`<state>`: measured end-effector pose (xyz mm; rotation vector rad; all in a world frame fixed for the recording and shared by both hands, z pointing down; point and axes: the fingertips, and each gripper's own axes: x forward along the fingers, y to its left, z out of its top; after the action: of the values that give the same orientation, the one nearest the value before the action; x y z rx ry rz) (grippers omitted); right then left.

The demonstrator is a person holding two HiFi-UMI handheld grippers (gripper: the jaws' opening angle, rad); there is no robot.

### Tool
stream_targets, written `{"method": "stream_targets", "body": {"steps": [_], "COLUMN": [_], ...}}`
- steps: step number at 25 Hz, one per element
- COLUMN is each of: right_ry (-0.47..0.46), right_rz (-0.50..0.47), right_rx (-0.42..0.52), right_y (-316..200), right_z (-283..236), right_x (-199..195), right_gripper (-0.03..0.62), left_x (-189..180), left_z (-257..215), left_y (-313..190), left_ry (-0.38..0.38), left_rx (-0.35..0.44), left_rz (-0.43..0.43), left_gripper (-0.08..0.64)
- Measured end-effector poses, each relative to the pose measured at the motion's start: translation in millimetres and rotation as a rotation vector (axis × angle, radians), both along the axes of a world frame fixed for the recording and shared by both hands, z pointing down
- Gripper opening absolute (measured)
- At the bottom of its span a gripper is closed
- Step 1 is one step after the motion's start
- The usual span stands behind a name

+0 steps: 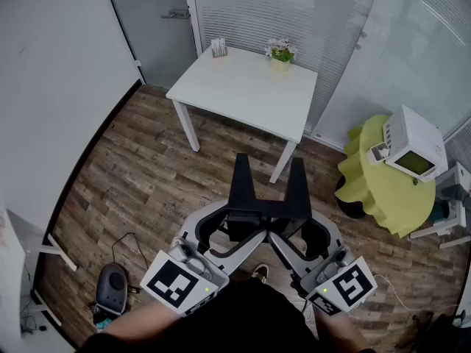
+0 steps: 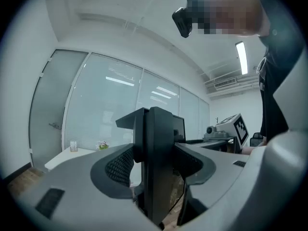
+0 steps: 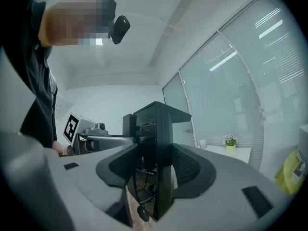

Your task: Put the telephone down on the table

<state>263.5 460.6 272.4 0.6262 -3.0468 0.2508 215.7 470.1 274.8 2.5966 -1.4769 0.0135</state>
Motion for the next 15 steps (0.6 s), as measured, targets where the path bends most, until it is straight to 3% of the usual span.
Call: {"method": "stream_targets", "body": {"steps": [15], "right_ry": [0.019], "right_rz": [-0.027], "right_rx": [0.04], "right_y": [10.6], "right_z": [-2.7], "right_x": [-1.2], "right_gripper": [0.239], "left_x": [0.7], "left_z": [-1.8], "left_y": [11.5], "left_ry": [-0.005], "left_rx": [0.013], "left_rz": [-0.025], "left_gripper": [0.268]}}
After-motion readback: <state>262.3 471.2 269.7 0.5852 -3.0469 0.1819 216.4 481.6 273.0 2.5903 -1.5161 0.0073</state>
